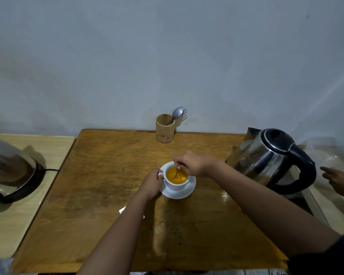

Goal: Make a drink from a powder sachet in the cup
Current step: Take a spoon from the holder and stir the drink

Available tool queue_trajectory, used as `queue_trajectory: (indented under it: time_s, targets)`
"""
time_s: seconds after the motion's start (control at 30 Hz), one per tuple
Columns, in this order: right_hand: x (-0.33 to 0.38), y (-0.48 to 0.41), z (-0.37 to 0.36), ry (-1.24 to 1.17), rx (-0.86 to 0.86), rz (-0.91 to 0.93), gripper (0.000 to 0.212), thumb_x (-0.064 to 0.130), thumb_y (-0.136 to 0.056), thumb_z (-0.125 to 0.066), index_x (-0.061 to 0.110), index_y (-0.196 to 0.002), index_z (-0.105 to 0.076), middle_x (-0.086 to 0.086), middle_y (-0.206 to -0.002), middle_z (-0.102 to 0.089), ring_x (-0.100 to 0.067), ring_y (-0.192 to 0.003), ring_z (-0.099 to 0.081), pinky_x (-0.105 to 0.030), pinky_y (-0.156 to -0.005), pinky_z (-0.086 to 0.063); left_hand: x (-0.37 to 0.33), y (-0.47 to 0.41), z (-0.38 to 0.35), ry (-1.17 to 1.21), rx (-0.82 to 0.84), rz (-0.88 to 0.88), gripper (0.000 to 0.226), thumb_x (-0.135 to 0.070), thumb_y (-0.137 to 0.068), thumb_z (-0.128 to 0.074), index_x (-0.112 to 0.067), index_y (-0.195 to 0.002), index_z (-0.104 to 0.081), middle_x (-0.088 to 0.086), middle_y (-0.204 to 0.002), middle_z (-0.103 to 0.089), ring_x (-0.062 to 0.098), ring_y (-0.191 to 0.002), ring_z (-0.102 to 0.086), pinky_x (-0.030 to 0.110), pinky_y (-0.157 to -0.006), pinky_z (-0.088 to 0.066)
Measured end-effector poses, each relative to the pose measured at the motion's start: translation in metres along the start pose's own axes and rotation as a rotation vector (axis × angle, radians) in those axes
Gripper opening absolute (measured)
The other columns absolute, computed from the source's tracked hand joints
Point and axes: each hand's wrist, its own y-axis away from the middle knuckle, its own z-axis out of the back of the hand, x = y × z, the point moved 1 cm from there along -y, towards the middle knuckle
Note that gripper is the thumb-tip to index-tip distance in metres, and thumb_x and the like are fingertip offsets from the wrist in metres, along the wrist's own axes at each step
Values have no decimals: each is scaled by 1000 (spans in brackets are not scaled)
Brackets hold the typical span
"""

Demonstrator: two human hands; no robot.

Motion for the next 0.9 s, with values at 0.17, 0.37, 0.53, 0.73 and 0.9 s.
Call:
queue_trajectory:
  time_s: [0.17, 0.37, 0.53, 0.73, 0.9]
  targets:
    - [3, 3, -5, -95, -86, -79, 14, 6, -92, -44, 8, -94, -58, -11, -93, -61, -23, -83, -54, -36, -72, -45, 1, -1, 0, -5, -8, -10, 22, -17, -94, -38, -7, -102, -56, 11, -98, -56, 21, -85, -49, 30, -70, -36]
    - [3, -2, -20, -245, -312, -190, 14, 12, -91, -47, 10, -91, -60, -14, -95, -66, -27, -88, -62, -48, -82, -54, 0, 2, -1, 5, -9, -12, 18, -17, -95, -38, -10, -98, -54, 9, -96, -54, 21, -84, -48, 30, -67, -36]
    - [6, -7, -30, -339, -465, -225, 16, 12, -91, -43, 6, -86, -58, -17, -84, -67, -30, -78, -63, -49, -78, -54, 0, 3, -2, 8, -18, -20, 14, -17, -95, -37, -14, -92, -50, 9, -93, -53, 20, -79, -47, 28, -59, -34]
    - [10, -6, -33, -311, -576, -271, 16, 13, -94, -41, 4, -86, -52, -19, -81, -62, -31, -70, -57, -39, -58, -43, -1, 4, -1, 14, -14, -23, 14, -17, -95, -37, -14, -93, -50, 8, -93, -53, 20, -81, -48, 28, -60, -35]
    - [10, -6, -33, -280, -612, -317, 13, 14, -94, -42, 8, -85, -49, -12, -75, -54, -24, -66, -51, -29, -47, -29, 0, 4, -1, 30, -17, -24, 13, -17, -95, -37, -15, -91, -50, 8, -91, -54, 19, -79, -47, 27, -58, -35]
